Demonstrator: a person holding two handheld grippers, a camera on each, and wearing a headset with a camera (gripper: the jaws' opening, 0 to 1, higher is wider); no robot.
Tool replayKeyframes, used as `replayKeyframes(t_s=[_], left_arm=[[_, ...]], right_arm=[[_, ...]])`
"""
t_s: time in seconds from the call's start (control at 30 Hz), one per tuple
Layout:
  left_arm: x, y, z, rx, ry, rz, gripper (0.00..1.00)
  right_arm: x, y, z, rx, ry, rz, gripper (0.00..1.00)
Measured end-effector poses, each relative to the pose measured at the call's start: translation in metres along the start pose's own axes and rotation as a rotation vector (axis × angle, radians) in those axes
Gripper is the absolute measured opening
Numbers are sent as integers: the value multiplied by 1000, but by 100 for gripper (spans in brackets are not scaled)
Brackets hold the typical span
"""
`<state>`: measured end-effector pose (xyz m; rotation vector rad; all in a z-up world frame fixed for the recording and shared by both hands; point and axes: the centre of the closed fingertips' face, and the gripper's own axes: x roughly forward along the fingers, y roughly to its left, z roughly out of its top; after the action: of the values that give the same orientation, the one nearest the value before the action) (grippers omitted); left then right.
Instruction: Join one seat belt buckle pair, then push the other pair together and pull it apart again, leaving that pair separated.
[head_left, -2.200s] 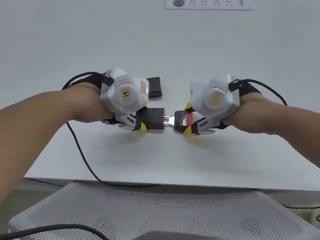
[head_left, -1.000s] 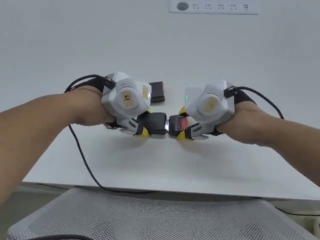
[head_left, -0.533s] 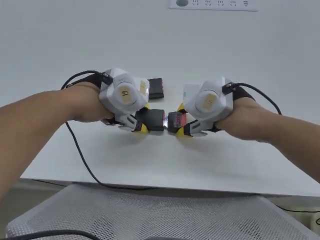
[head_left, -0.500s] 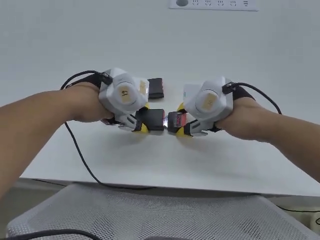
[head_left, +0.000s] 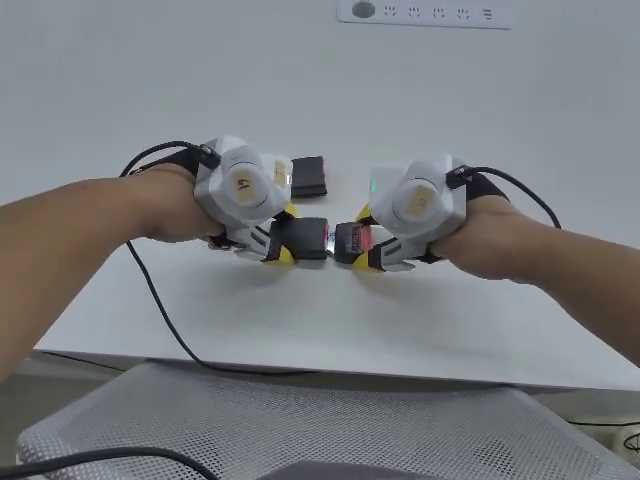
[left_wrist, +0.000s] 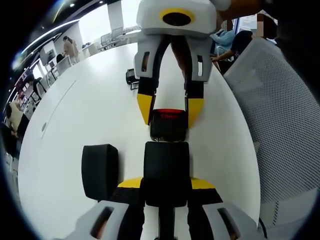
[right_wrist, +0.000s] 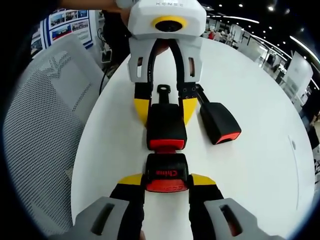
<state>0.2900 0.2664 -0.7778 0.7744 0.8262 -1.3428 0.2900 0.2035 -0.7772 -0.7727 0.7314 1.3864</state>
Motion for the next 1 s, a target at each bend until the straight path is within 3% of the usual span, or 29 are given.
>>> replayKeyframes(t_s=[0.47,0.63,0.8,0.9,1.0], left_arm=[[-1,-3,4,5,13,-4,33],[-1,-2,5,10,52,-8,33],[-1,-3,3,-2,49,-4,33],[0,-3,3,3,82,6,34],[-1,-2,1,-13,85,7,34]], right_arm=[[-2,1,-1,12,8,0,30],[-2,1,-2,12,25,7,31],[-2,1,-1,22,24,4,32],[0,0,-3,27,36,2,32],[0,0,-4,56,35,6,33]])
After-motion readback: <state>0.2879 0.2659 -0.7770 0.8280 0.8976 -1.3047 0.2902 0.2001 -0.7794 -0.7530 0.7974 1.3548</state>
